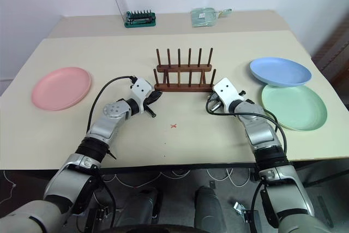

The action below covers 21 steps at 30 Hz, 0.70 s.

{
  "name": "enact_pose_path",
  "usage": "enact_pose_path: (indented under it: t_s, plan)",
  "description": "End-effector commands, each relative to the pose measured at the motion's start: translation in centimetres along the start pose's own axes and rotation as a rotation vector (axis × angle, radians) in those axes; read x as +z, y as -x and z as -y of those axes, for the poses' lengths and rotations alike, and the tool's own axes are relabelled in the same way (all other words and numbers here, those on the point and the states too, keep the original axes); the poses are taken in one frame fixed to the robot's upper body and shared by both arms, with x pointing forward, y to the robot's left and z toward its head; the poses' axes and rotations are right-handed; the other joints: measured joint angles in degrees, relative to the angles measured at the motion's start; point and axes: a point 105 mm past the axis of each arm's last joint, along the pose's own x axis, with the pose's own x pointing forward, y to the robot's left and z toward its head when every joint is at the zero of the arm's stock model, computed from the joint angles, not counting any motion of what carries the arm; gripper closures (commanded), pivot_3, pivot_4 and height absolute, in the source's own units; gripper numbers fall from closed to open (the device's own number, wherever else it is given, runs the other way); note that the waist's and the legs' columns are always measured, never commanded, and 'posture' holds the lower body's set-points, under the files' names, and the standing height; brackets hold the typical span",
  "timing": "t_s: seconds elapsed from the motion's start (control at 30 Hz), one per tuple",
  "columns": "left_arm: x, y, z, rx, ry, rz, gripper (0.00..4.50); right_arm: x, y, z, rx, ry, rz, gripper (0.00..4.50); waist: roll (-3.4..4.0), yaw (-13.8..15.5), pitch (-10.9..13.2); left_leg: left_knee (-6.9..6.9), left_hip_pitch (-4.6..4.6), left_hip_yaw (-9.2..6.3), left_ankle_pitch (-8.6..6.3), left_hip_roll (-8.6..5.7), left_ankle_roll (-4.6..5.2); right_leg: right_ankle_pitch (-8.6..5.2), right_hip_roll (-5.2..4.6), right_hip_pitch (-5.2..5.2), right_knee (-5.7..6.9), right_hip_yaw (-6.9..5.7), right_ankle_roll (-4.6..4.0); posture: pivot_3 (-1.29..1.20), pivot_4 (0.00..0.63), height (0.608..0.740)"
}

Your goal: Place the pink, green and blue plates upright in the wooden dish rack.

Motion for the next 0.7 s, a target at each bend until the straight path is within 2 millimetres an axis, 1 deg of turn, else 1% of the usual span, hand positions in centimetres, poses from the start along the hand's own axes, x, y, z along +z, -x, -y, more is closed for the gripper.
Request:
enact_pose_path:
  t_s: [0.03, 0.1, 0.13, 0.17, 0.2, 0.23, 0.27, 0.3, 0.33, 0.37, 0.4, 0.43, 0.47, 0.5, 0.53, 0.57, 0.63, 0.7]
  plan:
    - [-0.4, 1.5, 0.2, -0.044, 0.012, 0.008, 4.31, 0.7, 1.2, 0.2, 0.024, 0.017, 0.036, 4.5, 0.0, -0.04, 0.0, 0.0, 0.0, 0.0, 0.0, 0.0, 0.0, 0.0, 0.0, -0.01, 0.01, 0.0, 0.0, 0.0, 0.15, 0.74]
    - [-0.2, 3.0, -0.2, -0.057, 0.045, 0.034, 4.31, 1.0, 2.1, -0.4, 0.084, 0.023, 0.056, 4.5, 0.01, -0.1, 0.0, -0.06, -0.01, 0.0, 0.0, 0.01, 0.0, 0.0, 0.0, -0.03, 0.0, 0.0, 0.0, 0.0, 0.15, 0.74]
    - [0.1, 4.1, -0.5, -0.062, 0.085, 0.055, 4.08, 1.3, 2.8, -1.0, 0.132, 0.022, 0.076, 4.26, 0.01, -0.16, 0.0, -0.07, -0.01, -0.01, -0.01, 0.01, 0.01, 0.0, 0.0, -0.05, 0.0, 0.0, 0.0, 0.0, 0.15, 0.74]
    - [0.3, 4.8, -0.7, -0.065, 0.108, 0.068, 3.8, 1.6, 3.3, -1.4, 0.163, 0.022, 0.089, 3.96, 0.02, -0.27, 0.01, -0.08, -0.07, -0.01, -0.01, 0.01, 0.01, 0.0, 0.0, -0.11, 0.0, 0.0, 0.0, 0.0, 0.15, 0.74]
    - [1.2, 6.3, -1.7, -0.039, 0.166, 0.124, 3.49, 2.4, 4.2, -2.2, 0.22, 0.032, 0.126, 3.64, 0.02, -0.28, 0.01, -0.1, -0.08, -0.01, -0.01, 0.03, 0.01, 0.0, 0.0, -0.14, 0.0, 0.01, 0.0, 0.0, 0.15, 0.74]
    - [1.9, 7.4, -2.4, -0.022, 0.204, 0.164, 3.02, 2.9, 4.9, -2.7, 0.257, 0.039, 0.149, 3.19, 0.03, -0.3, 0.05, -0.09, -0.08, -0.02, -0.01, 0.03, 0.01, 0.0, 0.0, -0.14, 0.01, 0.0, 0.0, 0.0, 0.15, 0.74]
    - [2.5, 9.0, -4.3, 0.06, 0.236, 0.205, 2.58, 3.2, 5.6, -3.1, 0.291, 0.045, 0.16, 2.74, 0.02, -0.25, 0.05, -0.09, -0.11, -0.03, -0.01, 0.04, 0.01, 0.0, 0.01, -0.18, 0.02, 0.0, 0.0, 0.0, 0.15, 0.74]
    - [2.9, 10.3, -5.6, 0.117, 0.255, 0.23, 2.09, 3.4, 6.1, -3.4, 0.313, 0.047, 0.163, 2.25, 0.01, -0.23, 0.09, -0.06, -0.11, -0.04, -0.01, 0.05, 0.01, 0.0, 0.01, -0.16, 0.02, 0.0, -0.01, 0.0, 0.15, 0.74]
    - [2.9, 11.7, -7.4, 0.212, 0.255, 0.235, 1.55, 3.5, 6.4, -3.4, 0.32, 0.052, 0.158, 1.74, 0.0, -0.21, 0.09, -0.05, -0.13, -0.05, -0.01, 0.05, 0.01, -0.01, 0.01, -0.17, 0.01, 0.0, -0.01, 0.0, 0.15, 0.74]
    - [2.5, 14.0, -10.7, 0.404, 0.243, 0.211, 1.05, 3.8, 6.6, -3.4, 0.323, 0.064, 0.162, 1.25, 0.0, -0.17, 0.09, -0.03, -0.13, -0.06, -0.01, 0.06, 0.01, -0.01, 0.01, -0.16, 0.01, 0.0, -0.01, 0.0, 0.15, 0.74]
    - [2.3, 15.6, -12.6, 0.532, 0.234, 0.193, 0.53, 3.9, 6.8, -3.3, 0.323, 0.073, 0.164, 0.7, 0.01, -0.17, 0.09, -0.01, -0.13, -0.06, -0.01, 0.05, 0.01, -0.01, 0.01, -0.14, 0.01, 0.0, 0.0, 0.0, 0.15, 0.74]
    - [2.1, 18.2, -15.5, 0.714, 0.273, 0.206, 0.03, 4.4, 7.0, -3.5, 0.336, 0.078, 0.179, 0.2, -0.01, -0.17, 0.08, -0.01, -0.11, -0.06, -0.01, 0.05, 0.01, -0.01, 0.01, -0.14, 0.01, 0.0, 0.0, 0.0, 0.15, 0.74]
    - [1.7, 20.8, -17.7, 0.882, 0.329, 0.21, 0.03, 5.0, 7.0, -3.7, 0.348, 0.079, 0.197, 0.2, -0.04, -0.12, 0.07, -0.02, -0.1, -0.06, -0.01, 0.05, 0.01, -0.02, 0.01, -0.14, 0.01, 0.0, 0.0, 0.0, 0.15, 0.74]
    - [1.2, 22.8, -19.0, 0.995, 0.416, 0.23, 0.03, 5.6, 7.0, -3.9, 0.363, 0.081, 0.215, 0.2, -0.06, -0.09, 0.07, -0.03, -0.1, -0.08, -0.01, 0.05, 0.01, -0.02, 0.02, -0.14, 0.0, -0.02, 0.0, 0.0, 0.15, 0.74]
    - [0.9, 24.0, -19.6, 1.062, 0.479, 0.242, 0.03, 5.9, 7.0, -4.1, 0.372, 0.083, 0.226, 0.2, -0.07, -0.06, 0.08, -0.03, -0.1, -0.09, -0.01, 0.05, 0.01, -0.02, 0.02, -0.13, 0.0, -0.03, 0.01, 0.0, 0.15, 0.74]
    - [0.6, 24.9, -19.9, 1.105, 0.53, 0.252, 0.03, 6.2, 6.9, -4.2, 0.379, 0.088, 0.237, 0.2, -0.07, 0.01, 0.08, -0.03, -0.11, -0.09, -0.01, 0.04, 0.01, -0.02, 0.02, -0.13, -0.01, -0.03, 0.01, 0.0, 0.15, 0.74]
    - [-0.8, 26.3, -20.2, 1.19, 0.612, 0.213, 0.03, 6.7, 6.8, -4.4, 0.389, 0.094, 0.256, 0.2, -0.07, 0.26, 0.07, -0.01, -0.11, -0.07, -0.01, 0.01, 0.0, -0.02, -0.02, -0.1, -0.02, -0.03, 0.02, 0.0, 0.15, 0.74]
    - [-2.5, 26.8, -19.7, 1.225, 0.667, 0.122, 0.03, 6.8, 6.5, -4.4, 0.388, 0.096, 0.26, 0.2, -0.16, 0.52, 0.05, 0.0, -0.12, -0.09, -0.01, -0.01, -0.01, -0.01, -0.03, -0.09, -0.02, -0.04, 0.02, 0.0, 0.15, 0.74]
